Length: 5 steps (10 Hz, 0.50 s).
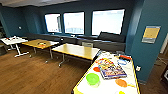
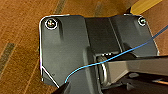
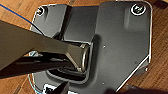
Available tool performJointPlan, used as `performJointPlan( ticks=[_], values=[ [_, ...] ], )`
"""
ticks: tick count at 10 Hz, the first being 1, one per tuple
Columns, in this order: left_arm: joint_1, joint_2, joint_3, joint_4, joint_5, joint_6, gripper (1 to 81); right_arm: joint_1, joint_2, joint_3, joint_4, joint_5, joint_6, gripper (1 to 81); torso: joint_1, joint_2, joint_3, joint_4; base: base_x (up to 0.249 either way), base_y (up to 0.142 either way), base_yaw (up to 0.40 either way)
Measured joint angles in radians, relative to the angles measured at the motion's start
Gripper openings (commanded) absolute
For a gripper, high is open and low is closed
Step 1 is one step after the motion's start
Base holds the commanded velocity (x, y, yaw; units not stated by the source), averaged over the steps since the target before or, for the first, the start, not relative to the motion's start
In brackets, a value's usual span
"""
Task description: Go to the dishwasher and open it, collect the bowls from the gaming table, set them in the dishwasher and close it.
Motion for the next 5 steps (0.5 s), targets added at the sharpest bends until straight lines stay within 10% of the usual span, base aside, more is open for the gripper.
performJointPlan(
  ticks=[5],
  values=[
    [-0.001,0.003,0.0,0.0,0.0,0.0,81.1,0.0,-0.002,0.0,0.0,0.0,0.0,81.1,0.0,0.0,0.0,0.0,0.072,0.067,0.0]
  ],
)
